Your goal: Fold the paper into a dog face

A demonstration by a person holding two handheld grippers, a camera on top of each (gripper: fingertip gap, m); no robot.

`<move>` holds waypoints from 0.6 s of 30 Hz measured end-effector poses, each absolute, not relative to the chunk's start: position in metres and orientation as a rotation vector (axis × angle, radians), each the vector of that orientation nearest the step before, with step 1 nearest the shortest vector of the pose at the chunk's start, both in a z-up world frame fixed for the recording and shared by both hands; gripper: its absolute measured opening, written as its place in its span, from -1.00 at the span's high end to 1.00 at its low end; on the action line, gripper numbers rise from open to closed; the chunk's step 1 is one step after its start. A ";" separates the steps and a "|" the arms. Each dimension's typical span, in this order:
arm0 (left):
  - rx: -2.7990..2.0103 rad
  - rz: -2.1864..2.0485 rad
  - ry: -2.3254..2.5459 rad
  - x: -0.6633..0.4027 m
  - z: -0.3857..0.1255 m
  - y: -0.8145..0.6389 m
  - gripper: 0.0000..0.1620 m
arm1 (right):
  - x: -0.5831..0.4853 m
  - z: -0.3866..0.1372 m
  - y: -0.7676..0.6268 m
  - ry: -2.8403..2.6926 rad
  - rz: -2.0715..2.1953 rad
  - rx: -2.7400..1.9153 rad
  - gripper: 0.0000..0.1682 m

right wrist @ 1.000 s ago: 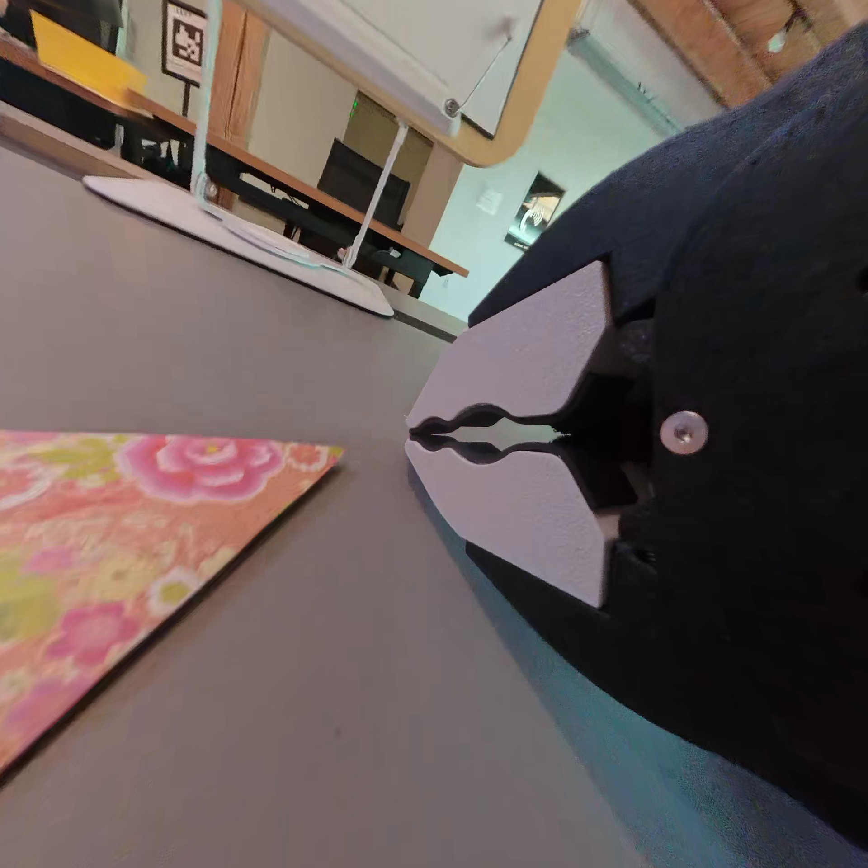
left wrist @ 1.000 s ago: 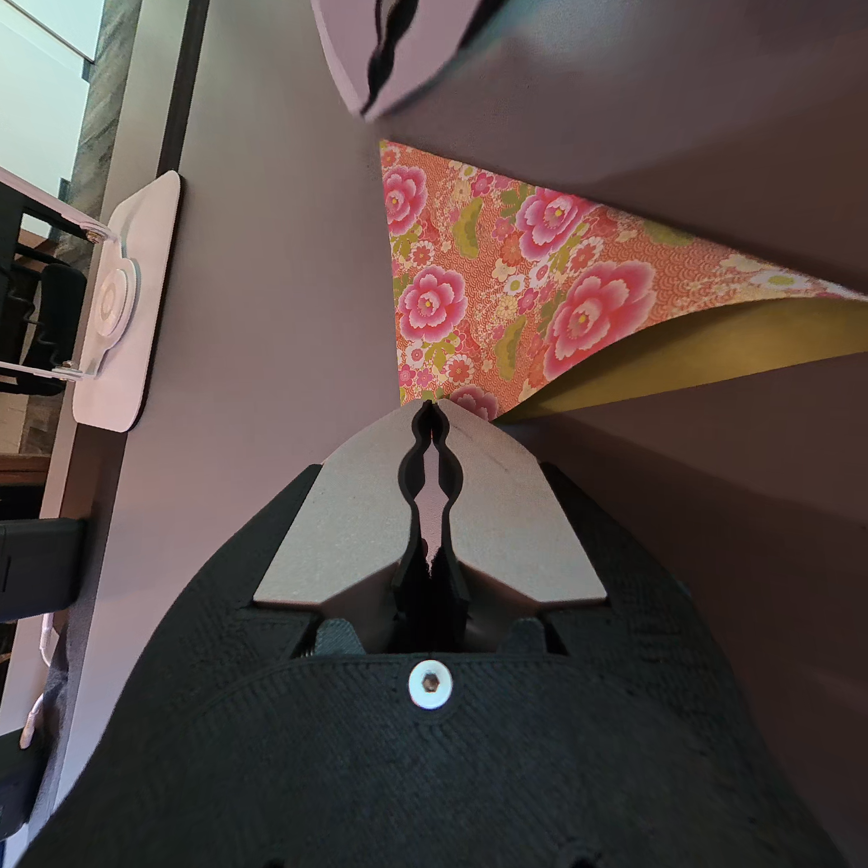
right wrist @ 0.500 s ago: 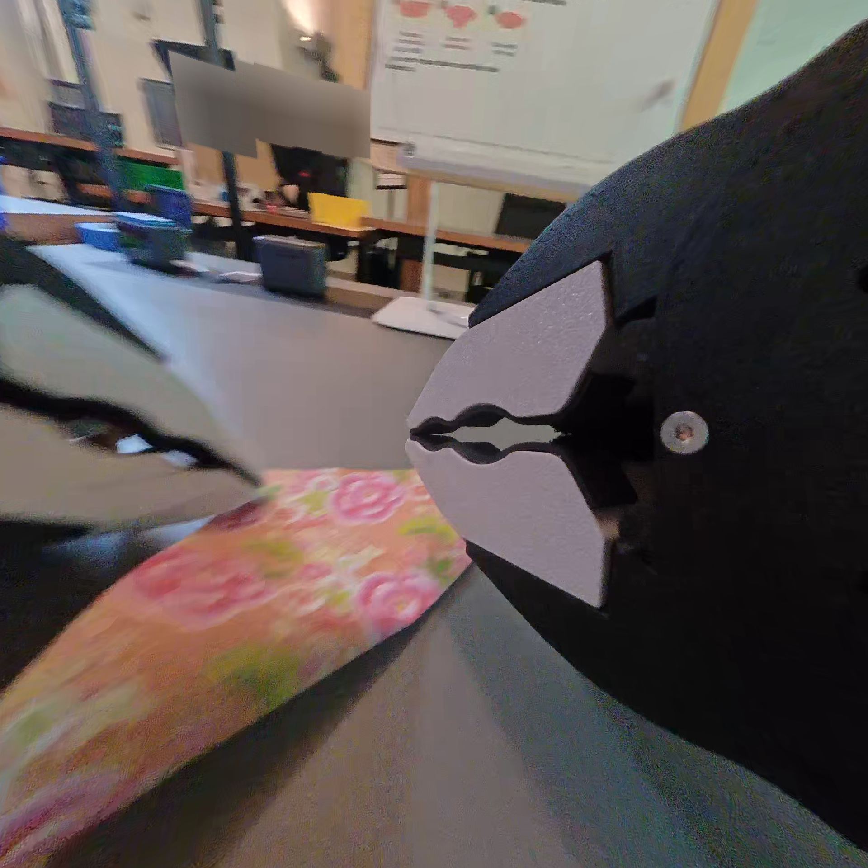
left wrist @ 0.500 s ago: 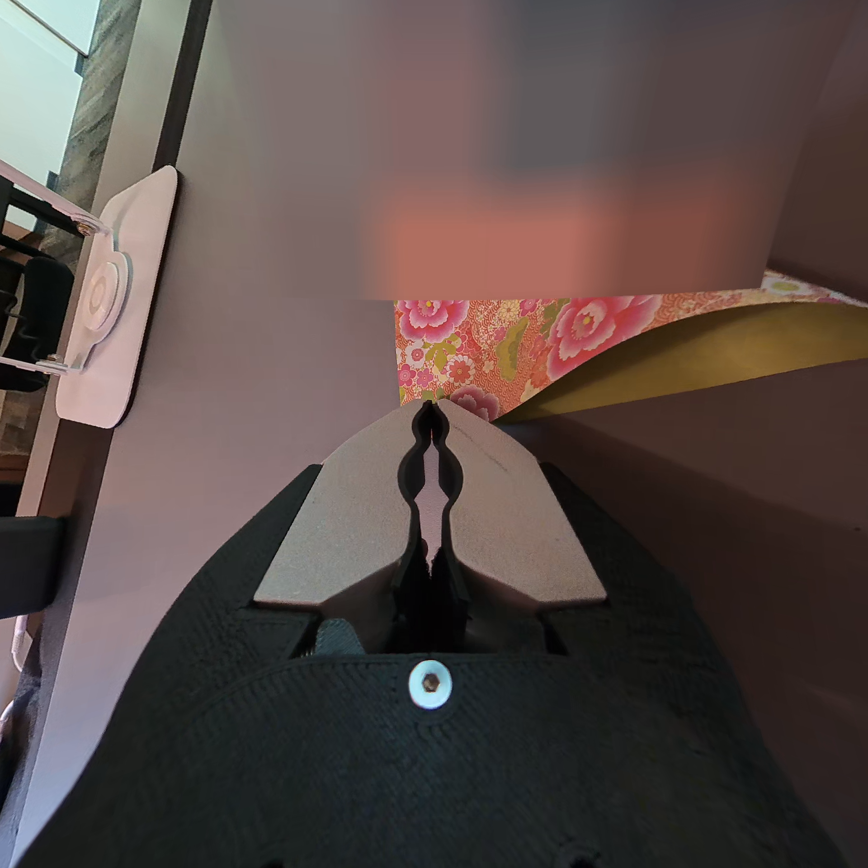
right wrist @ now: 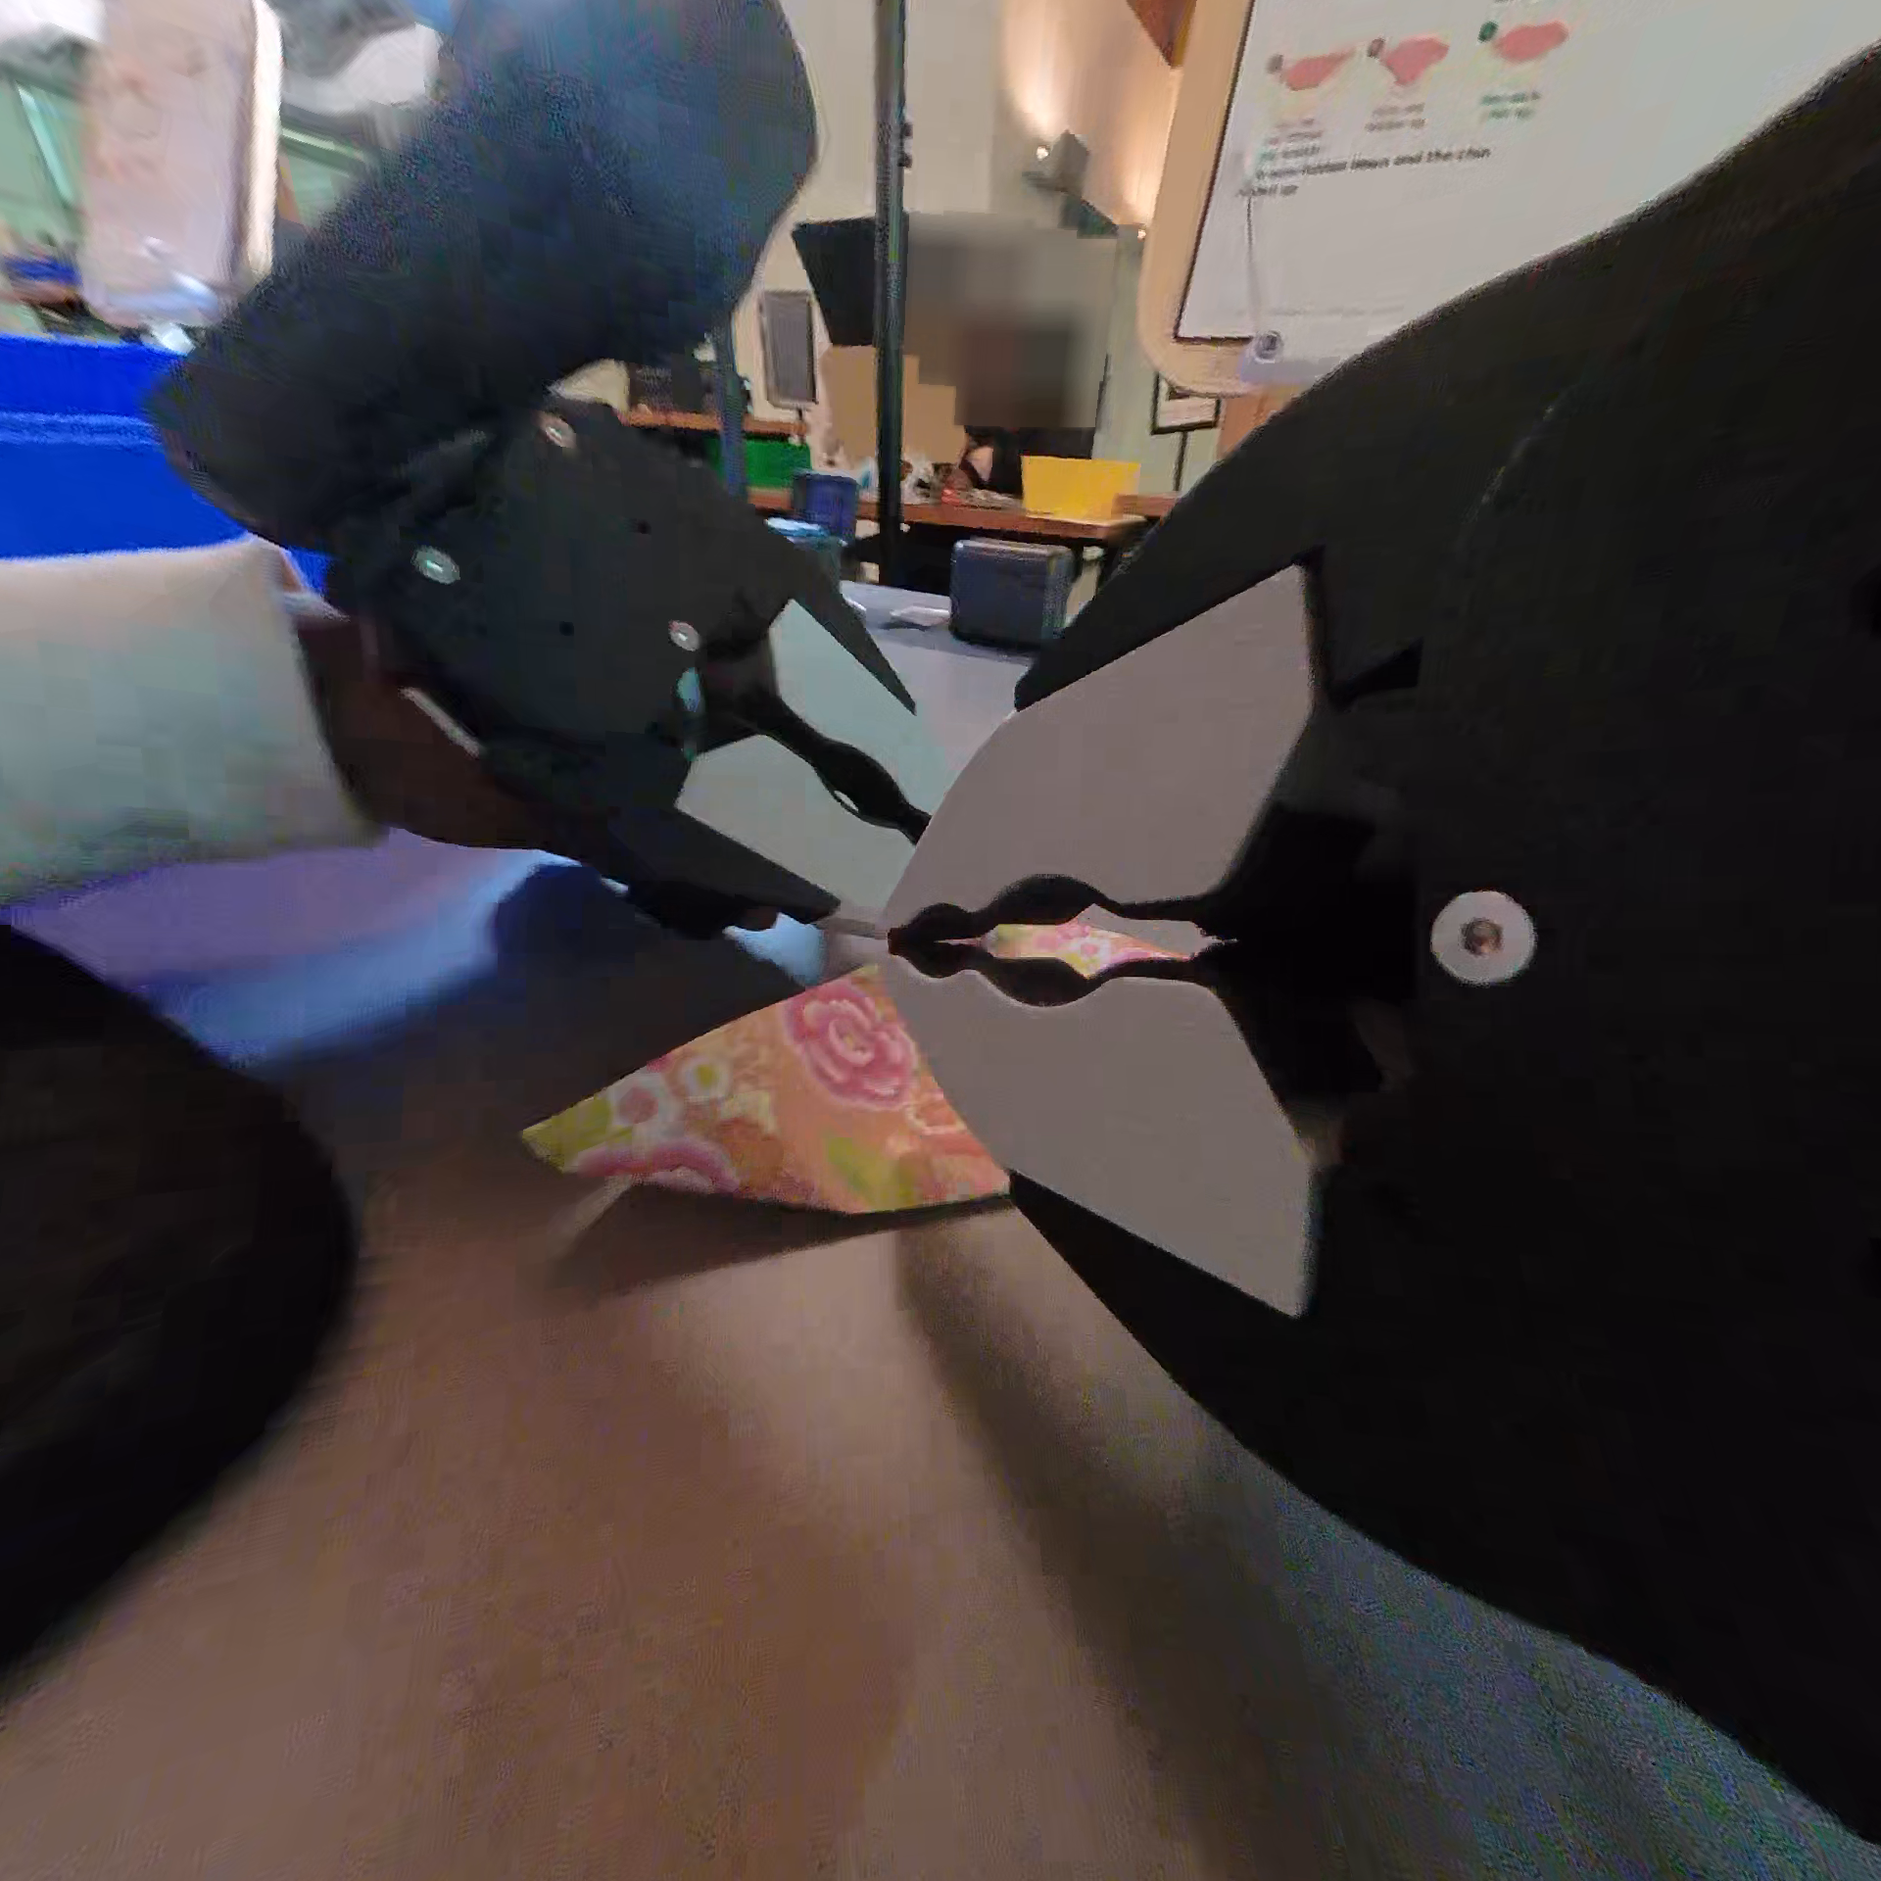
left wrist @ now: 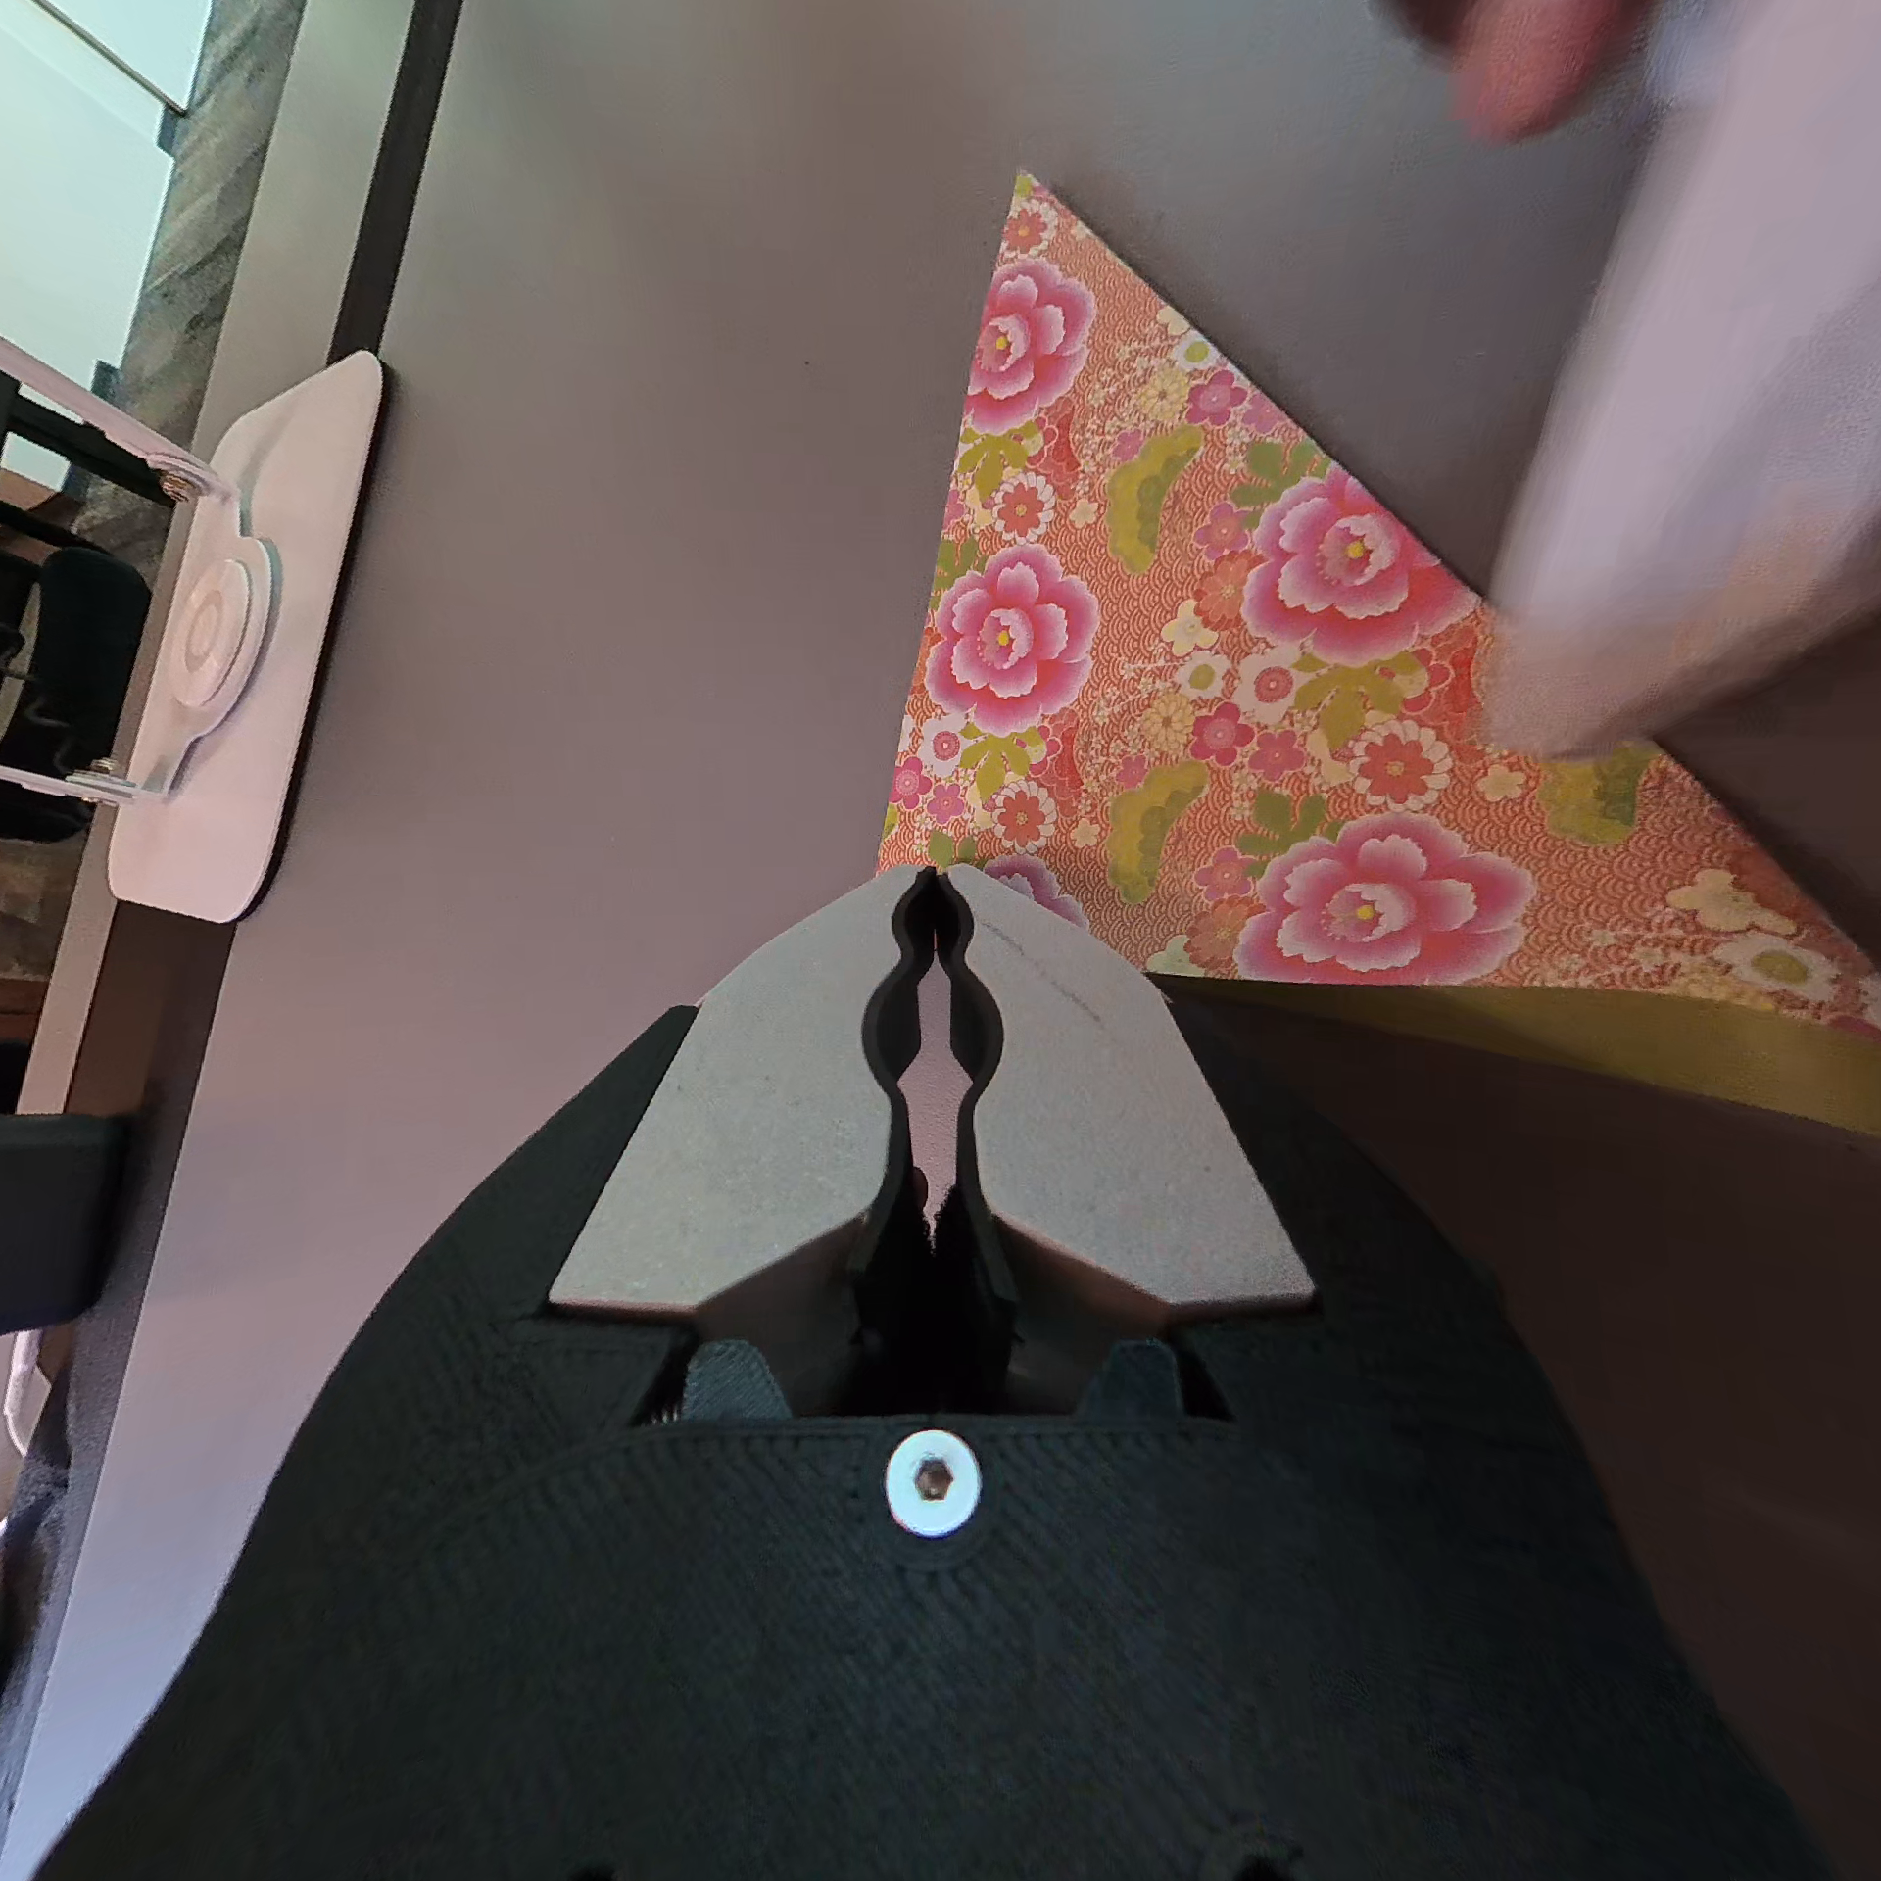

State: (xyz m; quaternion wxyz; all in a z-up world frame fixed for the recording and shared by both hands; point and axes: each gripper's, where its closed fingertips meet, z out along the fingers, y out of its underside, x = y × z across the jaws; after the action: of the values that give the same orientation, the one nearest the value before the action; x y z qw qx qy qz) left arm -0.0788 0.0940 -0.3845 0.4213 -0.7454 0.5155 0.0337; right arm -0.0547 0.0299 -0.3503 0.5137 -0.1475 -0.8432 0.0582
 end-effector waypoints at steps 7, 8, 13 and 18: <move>-1.873 0.057 1.280 -0.079 -0.385 0.094 0.99 | -0.076 -0.380 -0.009 -2.119 0.069 -0.107 1.00; -1.873 0.058 1.282 -0.079 -0.385 0.094 0.99 | -0.074 -0.380 -0.018 -2.117 0.075 -0.065 1.00; -1.871 0.060 1.283 -0.079 -0.385 0.094 0.99 | -0.066 -0.362 -0.027 -2.093 0.261 -0.176 1.00; -1.865 0.071 1.289 -0.079 -0.384 0.094 0.99 | -0.083 -0.380 0.002 -2.097 0.031 -0.233 1.00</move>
State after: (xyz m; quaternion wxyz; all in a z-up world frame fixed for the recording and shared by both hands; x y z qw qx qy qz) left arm -0.0790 0.0941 -0.3844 0.4229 -0.7451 0.5149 0.0285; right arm -0.0827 0.0025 -0.3798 0.4931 -0.0962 -0.8645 0.0129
